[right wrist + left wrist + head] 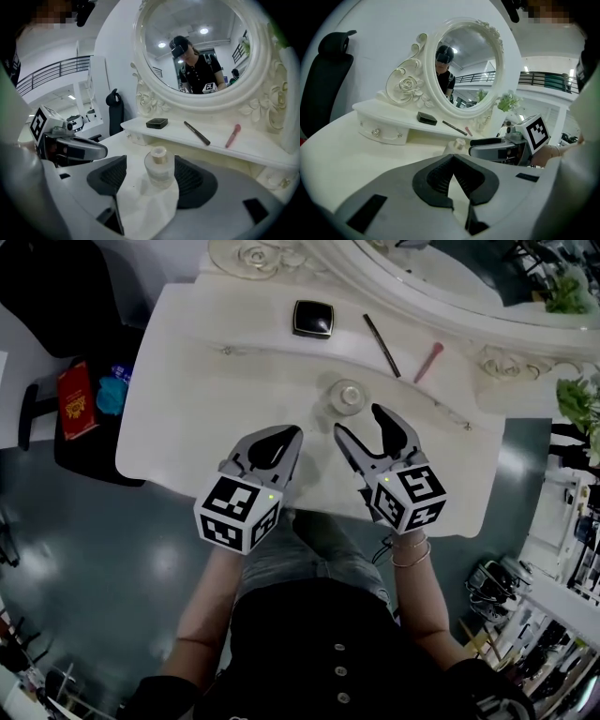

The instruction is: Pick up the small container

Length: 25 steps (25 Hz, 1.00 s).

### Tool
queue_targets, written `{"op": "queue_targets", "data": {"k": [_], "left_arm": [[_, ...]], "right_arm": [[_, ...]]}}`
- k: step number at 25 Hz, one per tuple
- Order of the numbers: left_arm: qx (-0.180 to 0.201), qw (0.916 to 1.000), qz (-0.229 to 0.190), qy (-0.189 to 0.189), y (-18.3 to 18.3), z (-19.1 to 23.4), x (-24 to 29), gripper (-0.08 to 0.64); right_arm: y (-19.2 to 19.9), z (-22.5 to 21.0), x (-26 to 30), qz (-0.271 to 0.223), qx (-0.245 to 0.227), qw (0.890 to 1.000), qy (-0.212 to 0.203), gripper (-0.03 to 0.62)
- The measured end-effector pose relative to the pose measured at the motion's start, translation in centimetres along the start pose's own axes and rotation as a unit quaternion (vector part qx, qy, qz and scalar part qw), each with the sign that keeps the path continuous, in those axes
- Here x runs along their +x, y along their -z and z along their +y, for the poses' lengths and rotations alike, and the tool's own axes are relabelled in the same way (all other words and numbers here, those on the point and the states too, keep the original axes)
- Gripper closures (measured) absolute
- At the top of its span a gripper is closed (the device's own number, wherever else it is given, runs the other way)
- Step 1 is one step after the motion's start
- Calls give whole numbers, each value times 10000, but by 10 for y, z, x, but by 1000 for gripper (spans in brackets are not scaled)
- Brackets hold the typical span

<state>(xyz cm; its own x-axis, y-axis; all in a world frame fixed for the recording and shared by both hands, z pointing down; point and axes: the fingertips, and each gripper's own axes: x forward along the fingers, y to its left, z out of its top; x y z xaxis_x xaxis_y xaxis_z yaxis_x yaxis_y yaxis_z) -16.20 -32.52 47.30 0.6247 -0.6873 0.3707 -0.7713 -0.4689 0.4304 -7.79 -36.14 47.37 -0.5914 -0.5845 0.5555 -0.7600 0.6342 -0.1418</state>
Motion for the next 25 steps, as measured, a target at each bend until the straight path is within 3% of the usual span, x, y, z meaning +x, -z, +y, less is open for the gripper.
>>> {"op": "queue_targets", "data": {"k": [16, 25], "left_arm": [[-106, 9997, 118, -170, 15, 21, 25, 548], [-280, 9993, 123, -197, 23, 27, 30, 548]], "right_arm": [[29, -21, 52, 509, -286, 9982, -108, 218], [28, -18, 79, 621, -527, 9961, -340, 225]]}}
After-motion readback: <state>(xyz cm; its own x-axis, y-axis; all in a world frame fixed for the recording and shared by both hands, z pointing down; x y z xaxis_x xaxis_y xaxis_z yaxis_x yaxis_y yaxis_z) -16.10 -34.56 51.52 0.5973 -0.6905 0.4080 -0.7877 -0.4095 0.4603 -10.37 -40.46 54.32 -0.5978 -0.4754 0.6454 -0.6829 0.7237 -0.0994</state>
